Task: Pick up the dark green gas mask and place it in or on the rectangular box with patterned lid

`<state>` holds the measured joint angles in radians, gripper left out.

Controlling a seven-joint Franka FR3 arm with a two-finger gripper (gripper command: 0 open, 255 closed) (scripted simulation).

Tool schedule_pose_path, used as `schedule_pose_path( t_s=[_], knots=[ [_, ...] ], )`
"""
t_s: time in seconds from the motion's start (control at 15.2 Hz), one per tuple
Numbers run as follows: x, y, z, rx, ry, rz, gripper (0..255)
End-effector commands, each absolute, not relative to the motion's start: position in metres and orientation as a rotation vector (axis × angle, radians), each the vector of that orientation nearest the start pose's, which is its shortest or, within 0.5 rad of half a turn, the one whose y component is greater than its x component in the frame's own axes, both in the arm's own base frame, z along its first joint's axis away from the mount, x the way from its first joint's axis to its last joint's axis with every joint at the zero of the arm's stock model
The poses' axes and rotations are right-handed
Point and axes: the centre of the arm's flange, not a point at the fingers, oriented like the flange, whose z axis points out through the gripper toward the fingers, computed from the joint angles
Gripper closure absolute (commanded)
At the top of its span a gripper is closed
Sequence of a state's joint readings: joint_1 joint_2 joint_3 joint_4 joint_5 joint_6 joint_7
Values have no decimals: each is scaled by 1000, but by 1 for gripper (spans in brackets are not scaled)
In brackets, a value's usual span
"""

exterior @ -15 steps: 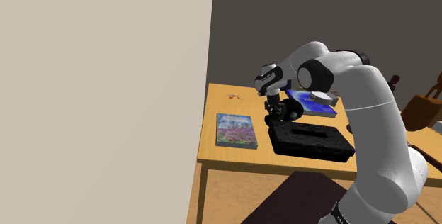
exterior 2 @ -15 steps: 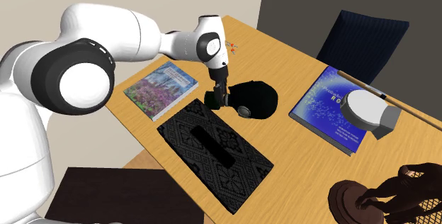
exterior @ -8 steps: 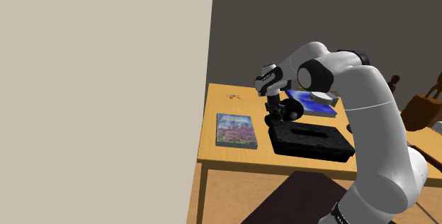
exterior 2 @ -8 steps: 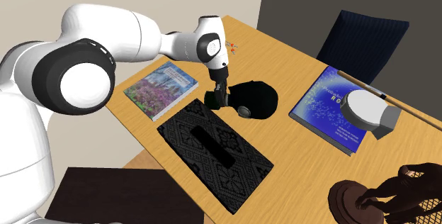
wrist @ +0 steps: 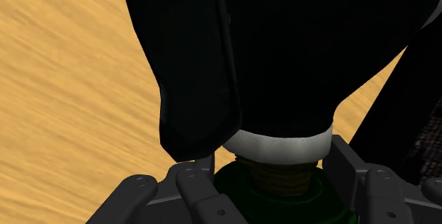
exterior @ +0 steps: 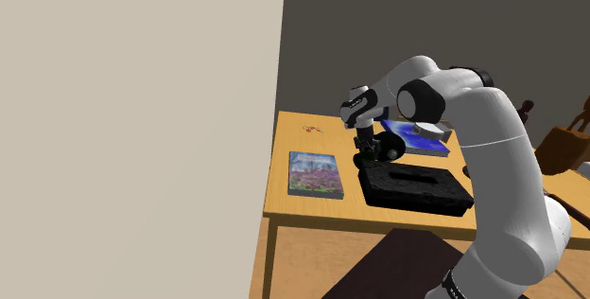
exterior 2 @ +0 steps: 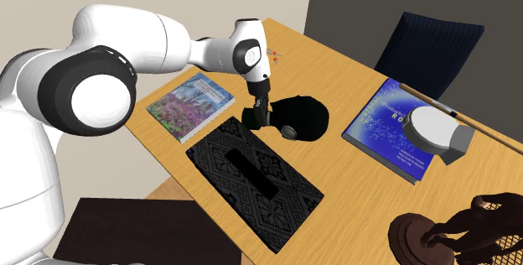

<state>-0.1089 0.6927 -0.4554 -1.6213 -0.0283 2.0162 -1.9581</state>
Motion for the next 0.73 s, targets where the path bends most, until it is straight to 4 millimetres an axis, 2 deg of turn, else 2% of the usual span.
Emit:
schedule_pose_path(
  t_s=[0.0,0.66],
  knots=[
    [577,-327,235,-2202,-1988,562,255],
    [577,-327,288,-2202,-1988,562,255]
  ],
)
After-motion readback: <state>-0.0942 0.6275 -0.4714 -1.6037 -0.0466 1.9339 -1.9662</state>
